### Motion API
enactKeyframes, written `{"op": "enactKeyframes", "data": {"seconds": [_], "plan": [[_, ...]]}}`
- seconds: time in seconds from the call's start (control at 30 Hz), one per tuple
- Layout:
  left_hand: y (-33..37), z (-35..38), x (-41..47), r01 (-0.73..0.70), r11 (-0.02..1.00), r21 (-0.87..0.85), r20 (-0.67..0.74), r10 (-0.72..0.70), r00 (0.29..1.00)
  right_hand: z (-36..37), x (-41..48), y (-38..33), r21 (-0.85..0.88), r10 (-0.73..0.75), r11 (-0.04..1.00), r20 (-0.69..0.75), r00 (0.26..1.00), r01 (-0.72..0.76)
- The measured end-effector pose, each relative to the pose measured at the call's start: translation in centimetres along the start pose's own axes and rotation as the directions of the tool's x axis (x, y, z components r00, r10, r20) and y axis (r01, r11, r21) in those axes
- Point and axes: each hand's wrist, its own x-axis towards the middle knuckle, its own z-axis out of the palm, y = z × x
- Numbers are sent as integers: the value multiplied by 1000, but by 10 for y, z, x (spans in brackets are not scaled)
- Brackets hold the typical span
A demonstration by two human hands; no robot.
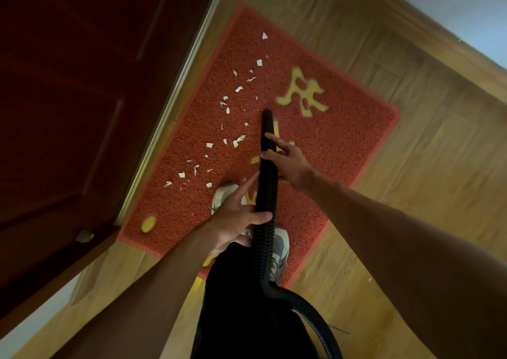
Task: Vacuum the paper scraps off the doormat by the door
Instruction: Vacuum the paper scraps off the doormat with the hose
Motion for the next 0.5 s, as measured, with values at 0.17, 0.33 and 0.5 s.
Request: {"op": "enactKeyframes", "data": {"seconds": [0.17, 0.33, 0.5], "plan": [[2, -18, -6, -11, 999, -40, -31, 10, 999, 24, 8, -15, -89, -21, 996, 54, 998, 26], [1, -29, -10, -15, 998, -58, -46, 13, 999, 41, 15, -26, -208, -30, 977, 97, 995, 49], [13, -25, -6, 2, 1000, -22, -17, -2, 1000, 30, 13, -28, -153, -22, 988, 25, 999, 25]]}}
